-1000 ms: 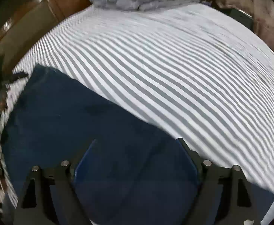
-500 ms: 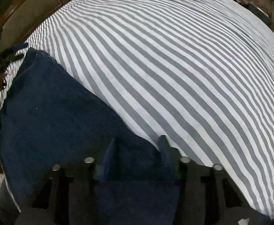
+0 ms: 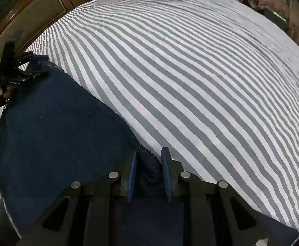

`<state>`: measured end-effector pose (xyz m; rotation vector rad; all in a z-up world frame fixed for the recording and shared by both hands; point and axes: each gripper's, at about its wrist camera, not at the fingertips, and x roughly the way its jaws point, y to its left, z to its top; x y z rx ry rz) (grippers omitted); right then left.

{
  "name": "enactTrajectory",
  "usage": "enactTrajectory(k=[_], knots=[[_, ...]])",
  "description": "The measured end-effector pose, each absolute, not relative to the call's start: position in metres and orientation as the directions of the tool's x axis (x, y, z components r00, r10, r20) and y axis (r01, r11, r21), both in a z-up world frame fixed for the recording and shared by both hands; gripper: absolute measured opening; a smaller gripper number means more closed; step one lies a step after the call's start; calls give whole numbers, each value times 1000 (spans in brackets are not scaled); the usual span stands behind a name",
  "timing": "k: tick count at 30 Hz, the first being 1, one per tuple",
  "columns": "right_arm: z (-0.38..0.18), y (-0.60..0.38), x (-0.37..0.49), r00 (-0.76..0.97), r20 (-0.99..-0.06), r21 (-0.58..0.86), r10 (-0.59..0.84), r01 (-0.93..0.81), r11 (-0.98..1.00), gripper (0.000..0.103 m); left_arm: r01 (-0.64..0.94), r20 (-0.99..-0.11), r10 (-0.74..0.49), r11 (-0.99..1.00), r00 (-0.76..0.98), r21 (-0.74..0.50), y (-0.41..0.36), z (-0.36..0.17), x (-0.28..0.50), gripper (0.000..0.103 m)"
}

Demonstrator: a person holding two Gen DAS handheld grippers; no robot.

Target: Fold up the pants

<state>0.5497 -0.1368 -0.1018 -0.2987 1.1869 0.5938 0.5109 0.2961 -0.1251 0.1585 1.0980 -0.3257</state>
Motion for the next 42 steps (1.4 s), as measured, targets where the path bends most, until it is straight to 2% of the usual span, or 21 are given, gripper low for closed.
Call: enactTrajectory(k=[1, 3, 6, 13, 16, 19, 20, 22, 24, 27, 29, 32, 37, 42], knots=[[-100, -137, 549, 259, -927, 80, 272, -571, 817, 22, 327, -892, -174, 944, 416, -31, 295, -123, 507, 44], [-98, -128, 548, 276, -924, 65, 264, -567, 821, 20, 334, -886, -142, 943, 442, 16, 291, -121, 502, 35], [-87, -128, 542, 320, -913, 35, 253, -556, 830, 19, 295, -870, -164, 955, 464, -22, 301, -113, 496, 27], [-61, -130, 541, 409, -880, -17, 243, -537, 843, 15, 247, -811, -168, 969, 561, -30, 311, -79, 493, 26], [-67, -130, 553, 416, -877, -10, 240, -516, 856, 15, 243, -825, -150, 970, 545, -16, 312, -87, 498, 27], [-98, -119, 569, 353, -915, -13, 196, -512, 859, 16, 247, -867, -92, 968, 490, 37, 305, -114, 507, 29], [-105, -116, 571, 336, -924, -17, 184, -517, 856, 16, 254, -870, -82, 966, 486, 51, 303, -118, 508, 33], [-112, -114, 576, 322, -929, -15, 183, -528, 849, 24, 262, -871, -89, 964, 483, 46, 305, -117, 509, 35], [-110, -118, 583, 300, -933, 19, 200, -514, 858, 24, 273, -869, -95, 961, 486, 47, 308, -113, 507, 39], [-111, -120, 588, 279, -939, 26, 202, -528, 849, 26, 312, -862, -58, 943, 503, 119, 309, -103, 500, 47], [-110, -120, 591, 270, -939, 37, 214, -538, 842, 28, 329, -871, -37, 933, 490, 145, 314, -98, 497, 48], [-111, -124, 598, 255, -938, 68, 235, -529, 846, 29, 311, -885, -33, 942, 465, 128, 336, -96, 498, 49], [-115, -126, 601, 247, -935, 92, 255, -526, 845, 30, 242, -891, -107, 970, 441, 3, 373, -95, 497, 52], [-113, -126, 596, 236, -938, 89, 253, -543, 835, 30, 224, -886, -118, 974, 449, -16, 389, -89, 492, 53]])
